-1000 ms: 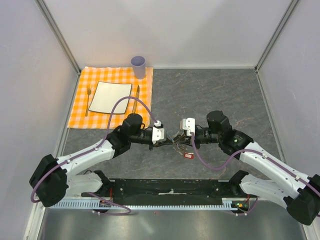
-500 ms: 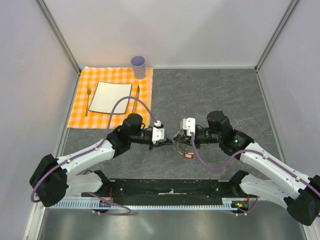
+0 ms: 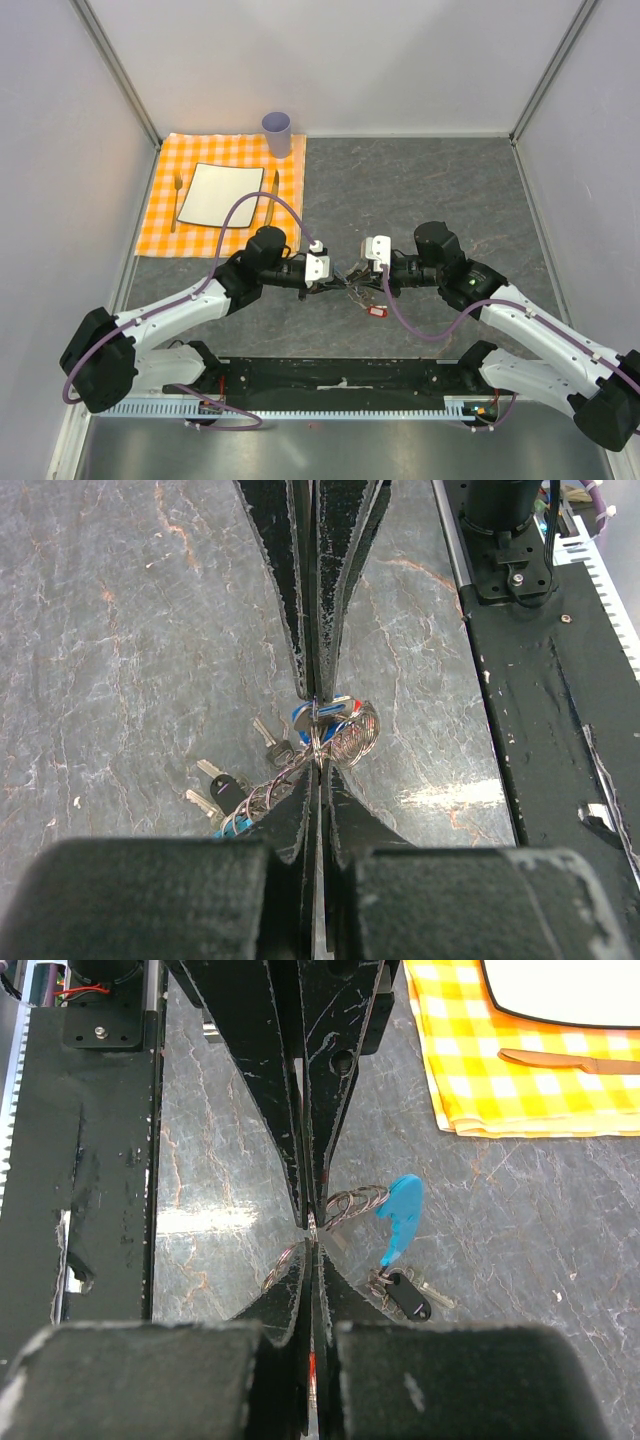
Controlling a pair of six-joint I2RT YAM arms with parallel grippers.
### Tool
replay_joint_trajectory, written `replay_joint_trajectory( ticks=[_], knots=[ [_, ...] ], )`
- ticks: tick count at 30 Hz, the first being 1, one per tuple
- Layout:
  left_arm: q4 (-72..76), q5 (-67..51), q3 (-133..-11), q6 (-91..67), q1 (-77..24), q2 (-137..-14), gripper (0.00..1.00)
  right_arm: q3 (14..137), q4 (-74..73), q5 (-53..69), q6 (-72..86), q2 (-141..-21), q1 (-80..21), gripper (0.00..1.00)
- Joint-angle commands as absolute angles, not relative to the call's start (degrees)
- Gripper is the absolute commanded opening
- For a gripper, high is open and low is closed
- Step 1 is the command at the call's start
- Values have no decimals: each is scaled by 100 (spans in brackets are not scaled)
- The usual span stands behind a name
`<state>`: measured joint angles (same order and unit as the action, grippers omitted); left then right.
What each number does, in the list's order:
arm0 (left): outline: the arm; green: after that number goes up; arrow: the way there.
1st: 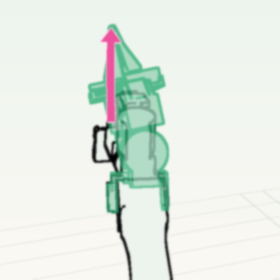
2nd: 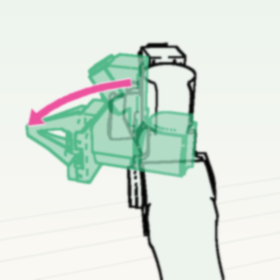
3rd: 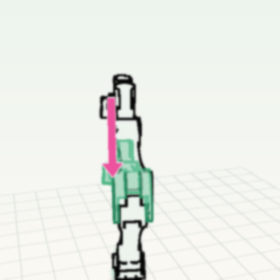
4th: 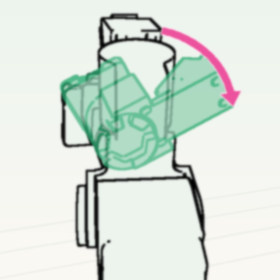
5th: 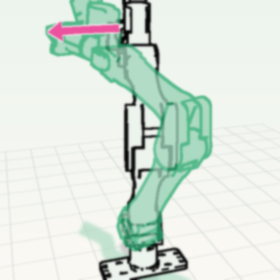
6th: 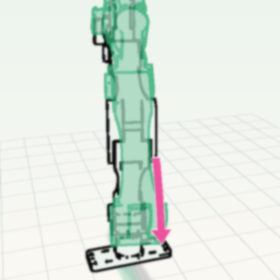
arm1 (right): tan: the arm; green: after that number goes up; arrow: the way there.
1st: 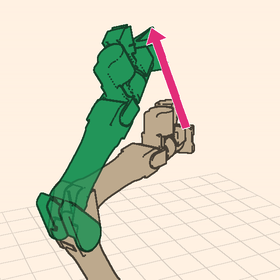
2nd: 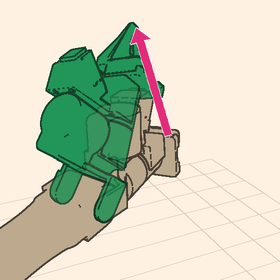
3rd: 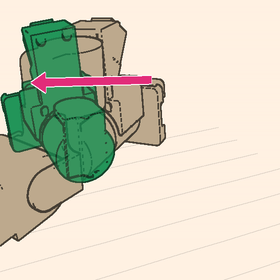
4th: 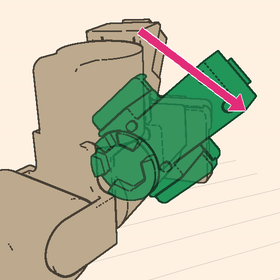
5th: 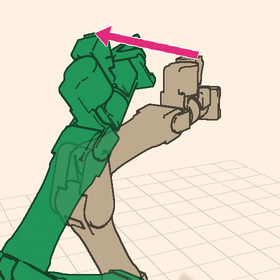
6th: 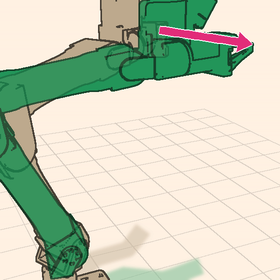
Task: Put the keys on the keyring
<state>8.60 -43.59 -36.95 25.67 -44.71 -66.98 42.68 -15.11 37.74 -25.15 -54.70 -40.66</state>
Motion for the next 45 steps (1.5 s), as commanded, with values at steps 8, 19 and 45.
replay_joint_trajectory(
  ticks=[8, 19, 45],
  knots=[
    [897, -4561, -3955, 2593, -4474, -6715, 2, 4500, -1275, 4122, -2540, -5563, -4087, 0],
    [932, -4693, -3973, 2575, -4465, -6697, 2, 4465, -1143, 4245, -2452, -5616, -4087, 0],
    [1678, -4711, -3779, 2365, -4570, -6416, 2, 4386, -993, 4359, -2303, -5739, -4087, 0]
  ],
)
